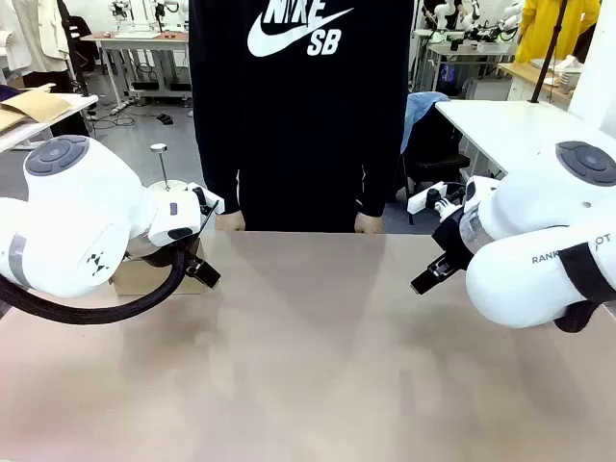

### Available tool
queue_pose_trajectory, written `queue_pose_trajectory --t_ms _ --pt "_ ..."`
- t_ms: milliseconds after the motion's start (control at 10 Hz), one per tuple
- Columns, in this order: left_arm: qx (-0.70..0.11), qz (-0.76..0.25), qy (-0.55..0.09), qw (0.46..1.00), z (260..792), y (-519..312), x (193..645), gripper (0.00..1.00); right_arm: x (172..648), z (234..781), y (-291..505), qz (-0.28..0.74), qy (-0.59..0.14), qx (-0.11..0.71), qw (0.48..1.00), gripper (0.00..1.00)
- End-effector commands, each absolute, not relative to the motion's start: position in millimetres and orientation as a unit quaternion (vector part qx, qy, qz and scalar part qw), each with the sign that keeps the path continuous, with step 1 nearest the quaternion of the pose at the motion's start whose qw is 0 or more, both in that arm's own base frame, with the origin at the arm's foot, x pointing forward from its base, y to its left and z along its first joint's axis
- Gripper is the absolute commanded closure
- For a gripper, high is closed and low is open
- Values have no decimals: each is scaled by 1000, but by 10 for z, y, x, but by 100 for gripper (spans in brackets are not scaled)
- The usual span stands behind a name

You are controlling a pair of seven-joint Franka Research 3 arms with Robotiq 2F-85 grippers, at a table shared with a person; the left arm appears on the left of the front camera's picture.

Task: Pour a drink into a cup and package it in a carrier.
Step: Pick up the 600 ml Paper Cup and place it in the middle top area of the table.

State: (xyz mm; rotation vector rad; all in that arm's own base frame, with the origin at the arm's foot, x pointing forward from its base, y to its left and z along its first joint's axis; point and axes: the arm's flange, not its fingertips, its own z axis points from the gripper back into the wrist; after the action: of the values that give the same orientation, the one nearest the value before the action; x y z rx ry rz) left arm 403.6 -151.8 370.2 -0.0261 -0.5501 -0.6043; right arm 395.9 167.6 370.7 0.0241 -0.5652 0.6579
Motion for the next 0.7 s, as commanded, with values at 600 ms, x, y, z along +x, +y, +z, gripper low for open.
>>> queue_pose_trajectory --t_ms 600 --pt "-13 -294 -267 918 3702 -1518 4035 0 3959 3708 1676 319 -274 12 907 0"
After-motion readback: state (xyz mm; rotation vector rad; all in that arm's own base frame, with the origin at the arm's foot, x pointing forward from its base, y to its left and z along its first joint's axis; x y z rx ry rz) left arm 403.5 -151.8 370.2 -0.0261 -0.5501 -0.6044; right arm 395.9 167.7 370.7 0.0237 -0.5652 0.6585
